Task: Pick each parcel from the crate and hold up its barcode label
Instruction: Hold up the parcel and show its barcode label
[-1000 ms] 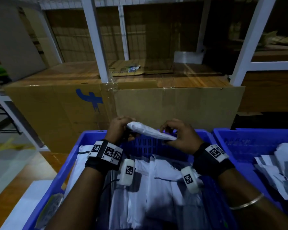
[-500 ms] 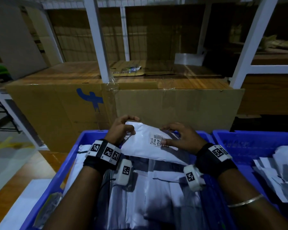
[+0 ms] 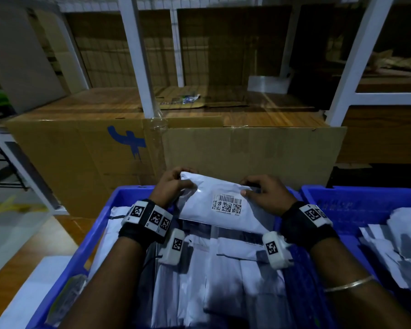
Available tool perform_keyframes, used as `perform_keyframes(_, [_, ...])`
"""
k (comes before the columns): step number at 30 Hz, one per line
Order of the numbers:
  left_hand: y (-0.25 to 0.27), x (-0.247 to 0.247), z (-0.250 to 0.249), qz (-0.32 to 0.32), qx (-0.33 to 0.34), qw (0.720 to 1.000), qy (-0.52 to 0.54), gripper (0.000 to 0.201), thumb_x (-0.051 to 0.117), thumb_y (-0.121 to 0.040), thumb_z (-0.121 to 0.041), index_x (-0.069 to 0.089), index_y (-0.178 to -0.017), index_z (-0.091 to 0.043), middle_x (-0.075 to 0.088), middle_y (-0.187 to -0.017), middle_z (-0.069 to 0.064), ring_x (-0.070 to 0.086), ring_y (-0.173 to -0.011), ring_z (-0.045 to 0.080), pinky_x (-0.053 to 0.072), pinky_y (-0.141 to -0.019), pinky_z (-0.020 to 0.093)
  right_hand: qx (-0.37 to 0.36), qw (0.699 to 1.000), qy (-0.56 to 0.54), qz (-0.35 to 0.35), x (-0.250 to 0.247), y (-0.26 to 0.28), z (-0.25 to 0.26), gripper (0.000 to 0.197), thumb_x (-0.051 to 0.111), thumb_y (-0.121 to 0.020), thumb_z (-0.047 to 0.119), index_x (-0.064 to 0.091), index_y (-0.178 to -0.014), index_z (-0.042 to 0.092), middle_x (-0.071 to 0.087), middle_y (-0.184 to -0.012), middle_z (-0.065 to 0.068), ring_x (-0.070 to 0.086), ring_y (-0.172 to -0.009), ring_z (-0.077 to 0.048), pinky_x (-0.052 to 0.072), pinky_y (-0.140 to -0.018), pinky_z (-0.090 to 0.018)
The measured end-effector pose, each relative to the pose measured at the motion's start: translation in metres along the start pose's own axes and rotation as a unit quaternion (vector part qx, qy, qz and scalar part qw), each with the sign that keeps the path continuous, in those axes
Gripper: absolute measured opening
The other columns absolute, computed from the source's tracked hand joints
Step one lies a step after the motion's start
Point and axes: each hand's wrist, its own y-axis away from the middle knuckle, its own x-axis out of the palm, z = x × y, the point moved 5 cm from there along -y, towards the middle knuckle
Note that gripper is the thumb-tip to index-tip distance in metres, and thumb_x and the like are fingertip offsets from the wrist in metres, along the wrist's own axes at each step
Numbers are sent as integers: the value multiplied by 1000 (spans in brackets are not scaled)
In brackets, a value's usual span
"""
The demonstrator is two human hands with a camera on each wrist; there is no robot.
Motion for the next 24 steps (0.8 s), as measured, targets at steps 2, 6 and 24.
perform_keyframes(2, [0,0,2,-6,-2,1000,11,12,63,-83,8,63,-80,-4,65,-63,3,61,-56,12,47,-50,17,2,1000,0,-7,-1,0,0,17,63,-82,25,73,-92,14,72,-87,2,65,-88,-15,43,-77,-18])
perform_keyframes(6, [-2,-2,5,-22,17,999,17,9,63,-88,-1,65,-80,2,66,-58,0,61,-51,7,47,-49,17,11,1000,17,-10,-3,-1,-2,22,60,-79,35,73,-88,19,71,-83,6,66,-85,-14,49,-78,-32])
perform_keyframes(24, [-10,-26,15,-152,22,987,44,22,53,-97,-10,54,-75,-13,57,-66,3,54,-54,8,42,-49,20,76,991,-37,-107,-19,-2,-14,10,66,-89,22,59,-85,15,61,-83,0,53,-75,-15,37,-70,-29])
